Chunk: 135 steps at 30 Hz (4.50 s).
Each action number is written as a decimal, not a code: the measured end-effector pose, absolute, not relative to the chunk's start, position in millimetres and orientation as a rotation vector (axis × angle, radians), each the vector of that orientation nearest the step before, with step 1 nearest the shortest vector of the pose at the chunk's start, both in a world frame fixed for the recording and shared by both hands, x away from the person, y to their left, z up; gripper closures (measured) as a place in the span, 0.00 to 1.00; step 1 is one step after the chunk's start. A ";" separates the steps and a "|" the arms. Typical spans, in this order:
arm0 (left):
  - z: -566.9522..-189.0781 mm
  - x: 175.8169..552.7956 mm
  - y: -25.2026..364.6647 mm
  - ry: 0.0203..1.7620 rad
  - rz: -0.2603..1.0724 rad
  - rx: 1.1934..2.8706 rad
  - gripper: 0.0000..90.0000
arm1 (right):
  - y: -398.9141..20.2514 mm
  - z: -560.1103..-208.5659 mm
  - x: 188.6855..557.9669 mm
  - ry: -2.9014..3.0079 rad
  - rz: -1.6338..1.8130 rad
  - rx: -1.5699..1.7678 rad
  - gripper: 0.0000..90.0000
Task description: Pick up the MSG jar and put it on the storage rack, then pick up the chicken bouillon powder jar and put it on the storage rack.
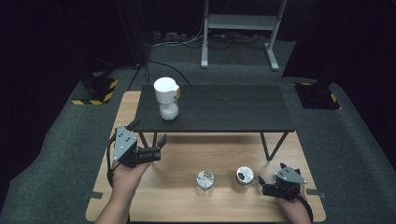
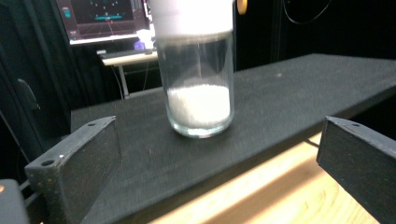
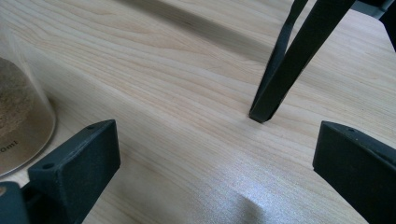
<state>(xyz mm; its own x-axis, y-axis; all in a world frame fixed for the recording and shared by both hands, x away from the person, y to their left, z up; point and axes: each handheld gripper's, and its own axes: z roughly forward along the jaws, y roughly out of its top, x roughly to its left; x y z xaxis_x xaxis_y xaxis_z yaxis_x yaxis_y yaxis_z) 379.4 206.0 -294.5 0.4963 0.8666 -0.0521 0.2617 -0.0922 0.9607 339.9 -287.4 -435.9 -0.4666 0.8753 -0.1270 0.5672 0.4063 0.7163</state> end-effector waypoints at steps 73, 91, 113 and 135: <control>-451.3 323.7 195.1 1.040 0.461 2.098 0.01 | -285.2 -434.2 334.1 2.142 0.863 1.186 0.00; -451.6 324.1 194.4 1.024 0.443 2.108 0.01 | -273.2 -407.3 324.2 2.093 0.934 1.141 0.00; -451.7 324.3 194.4 1.013 0.431 2.112 0.01 | -257.7 -364.3 313.6 2.027 1.091 1.111 0.00; -451.6 324.1 195.0 1.003 0.422 2.107 0.01 | -214.3 -352.0 303.4 2.044 1.257 1.091 0.00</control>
